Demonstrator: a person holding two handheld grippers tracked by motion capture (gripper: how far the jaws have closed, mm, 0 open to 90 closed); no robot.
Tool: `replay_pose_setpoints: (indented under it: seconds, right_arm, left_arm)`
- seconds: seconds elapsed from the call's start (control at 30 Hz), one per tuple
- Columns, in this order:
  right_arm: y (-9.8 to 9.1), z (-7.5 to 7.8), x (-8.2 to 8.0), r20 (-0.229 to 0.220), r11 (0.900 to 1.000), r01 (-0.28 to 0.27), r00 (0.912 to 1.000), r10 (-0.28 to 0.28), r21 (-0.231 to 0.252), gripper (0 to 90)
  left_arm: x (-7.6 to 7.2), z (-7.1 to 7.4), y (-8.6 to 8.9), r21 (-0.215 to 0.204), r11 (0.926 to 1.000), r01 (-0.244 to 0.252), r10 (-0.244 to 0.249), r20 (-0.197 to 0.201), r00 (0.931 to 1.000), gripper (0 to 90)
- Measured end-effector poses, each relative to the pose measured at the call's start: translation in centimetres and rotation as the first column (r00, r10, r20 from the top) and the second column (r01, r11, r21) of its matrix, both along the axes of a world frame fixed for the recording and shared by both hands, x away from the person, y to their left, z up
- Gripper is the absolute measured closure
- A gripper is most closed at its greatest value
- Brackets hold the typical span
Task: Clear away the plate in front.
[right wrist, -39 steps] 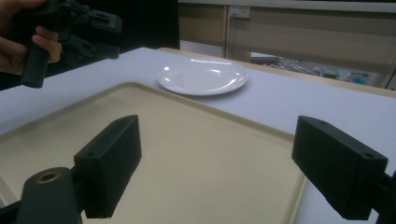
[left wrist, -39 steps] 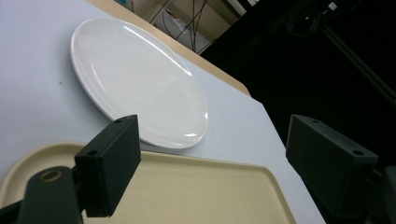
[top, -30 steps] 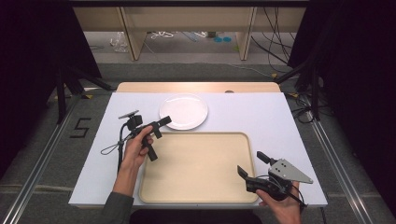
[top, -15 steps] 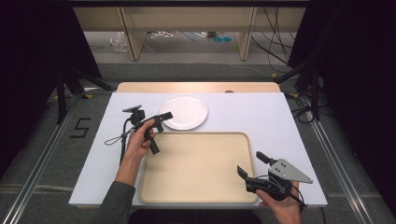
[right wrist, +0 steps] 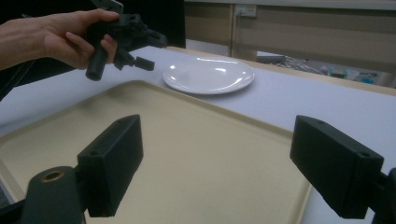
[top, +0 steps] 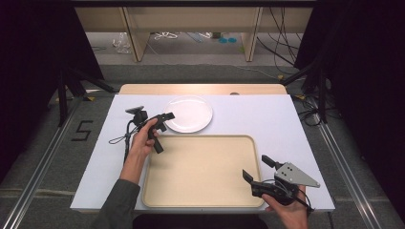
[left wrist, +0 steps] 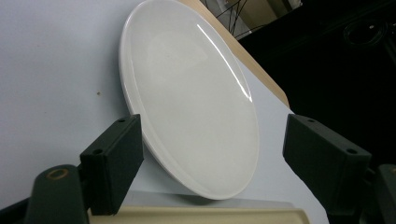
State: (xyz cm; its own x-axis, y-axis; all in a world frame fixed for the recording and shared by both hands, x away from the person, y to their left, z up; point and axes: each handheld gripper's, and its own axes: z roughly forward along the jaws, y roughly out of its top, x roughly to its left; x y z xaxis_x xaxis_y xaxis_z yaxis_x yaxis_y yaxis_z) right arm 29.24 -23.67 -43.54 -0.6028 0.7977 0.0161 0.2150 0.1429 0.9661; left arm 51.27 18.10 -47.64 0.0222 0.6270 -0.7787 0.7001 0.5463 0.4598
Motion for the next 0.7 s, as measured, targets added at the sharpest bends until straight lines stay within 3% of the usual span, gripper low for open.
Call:
replay_pose_setpoints:
  seconds: [0.07, 0.2, 0.3, 0.33, 0.47, 0.6, 0.7]
  right_arm:
    - [0.0, 0.0, 0.0, -0.001, 1.0000, 0.000, 1.0000, 0.000, 0.001, 18.1]
    - [0.0, 0.0, 0.0, -0.003, 1.0000, -0.003, 1.0000, 0.003, 0.003, 18.1]
    - [0.1, 0.0, 0.0, -0.007, 0.9998, -0.016, 0.9998, 0.016, 0.008, 18.1]
    - [0.1, 0.0, -0.2, -0.032, 0.9999, -0.006, 0.9995, 0.006, 0.012, 18.1]
    - [0.1, 0.0, -0.2, -0.033, 0.9999, -0.005, 0.9994, 0.005, 0.013, 18.1]
    - [0.1, 0.0, -0.2, -0.026, 0.9999, -0.006, 0.9996, 0.006, 0.014, 18.2]
    - [0.1, 0.0, -0.2, -0.028, 0.9998, -0.010, 0.9996, 0.010, 0.015, 18.3]
  left_arm:
    - [0.1, -0.1, 0.1, 0.011, 0.9999, -0.001, 0.001, -0.006, 1.0000, 19.9]
    - [0.2, -0.3, 0.1, -0.005, 1.0000, 0.003, -0.003, -0.014, 0.9999, 20.0]
    - [0.5, -0.5, -0.1, 0.039, 0.9992, -0.006, 0.007, -0.025, 0.9997, 20.9]
    - [0.7, -0.7, -0.1, -0.006, 1.0000, 0.005, -0.006, -0.038, 0.9992, 21.1]
    - [0.9, -1.0, -0.2, -0.021, 0.9998, -0.003, 0.002, -0.050, 0.9987, 21.7]
    - [1.3, -1.1, -0.1, 0.017, 0.9997, -0.016, 0.017, -0.078, 0.9968, 22.8]
    - [1.7, -1.2, 0.1, -0.015, 0.9995, -0.030, 0.028, -0.085, 0.9960, 26.3]
